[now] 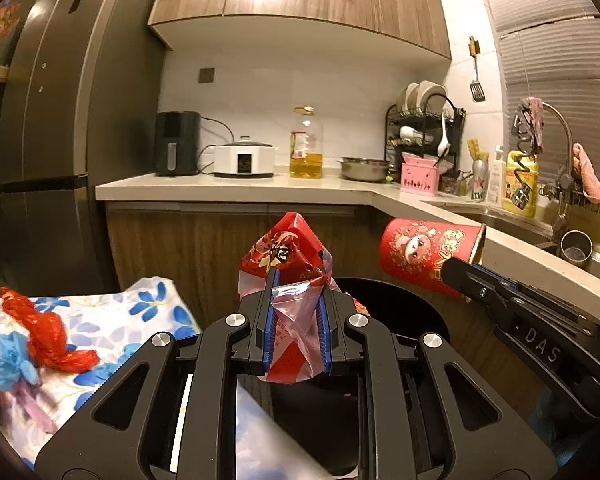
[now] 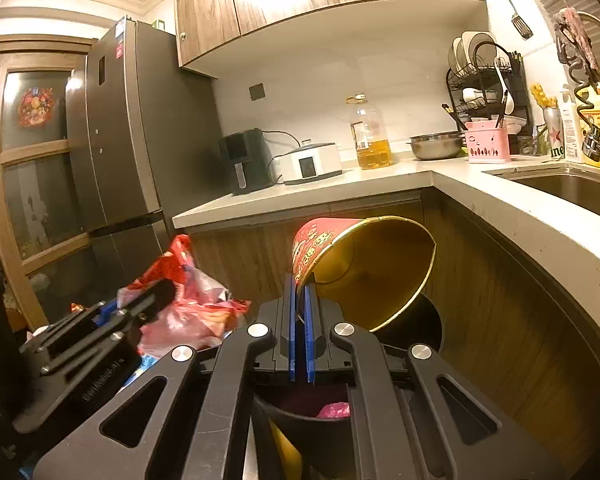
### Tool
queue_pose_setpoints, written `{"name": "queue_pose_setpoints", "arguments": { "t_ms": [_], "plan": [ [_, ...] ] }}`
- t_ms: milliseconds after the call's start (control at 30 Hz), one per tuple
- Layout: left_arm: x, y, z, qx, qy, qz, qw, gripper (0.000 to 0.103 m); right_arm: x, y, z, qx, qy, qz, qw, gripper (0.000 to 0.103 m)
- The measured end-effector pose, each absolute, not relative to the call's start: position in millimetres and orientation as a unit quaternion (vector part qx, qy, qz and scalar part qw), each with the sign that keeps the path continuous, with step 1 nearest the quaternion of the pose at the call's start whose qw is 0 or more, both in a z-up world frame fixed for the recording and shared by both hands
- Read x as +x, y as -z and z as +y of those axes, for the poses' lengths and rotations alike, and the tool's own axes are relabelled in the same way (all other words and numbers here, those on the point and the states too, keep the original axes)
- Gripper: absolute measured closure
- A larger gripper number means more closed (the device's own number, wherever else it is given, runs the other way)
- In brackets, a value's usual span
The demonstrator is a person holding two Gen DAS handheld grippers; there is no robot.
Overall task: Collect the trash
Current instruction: 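Carry the bag and red cup over the black bin and release both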
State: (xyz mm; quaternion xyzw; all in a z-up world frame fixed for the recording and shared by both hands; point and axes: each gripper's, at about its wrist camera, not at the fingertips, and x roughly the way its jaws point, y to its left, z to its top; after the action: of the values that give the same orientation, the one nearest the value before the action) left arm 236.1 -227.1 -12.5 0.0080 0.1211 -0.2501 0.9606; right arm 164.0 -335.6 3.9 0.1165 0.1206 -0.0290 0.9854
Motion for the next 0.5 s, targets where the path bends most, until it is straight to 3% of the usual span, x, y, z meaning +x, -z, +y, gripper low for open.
{"name": "queue_pose_setpoints", "arguments": {
  "t_ms": [500],
  "plan": [
    [264, 30, -262, 0.009, 0.262, 0.143, 0.954, 0.086, 185, 4, -353, 0.127, 0.024, 0.137, 0.982, 0.098]
  ]
}}
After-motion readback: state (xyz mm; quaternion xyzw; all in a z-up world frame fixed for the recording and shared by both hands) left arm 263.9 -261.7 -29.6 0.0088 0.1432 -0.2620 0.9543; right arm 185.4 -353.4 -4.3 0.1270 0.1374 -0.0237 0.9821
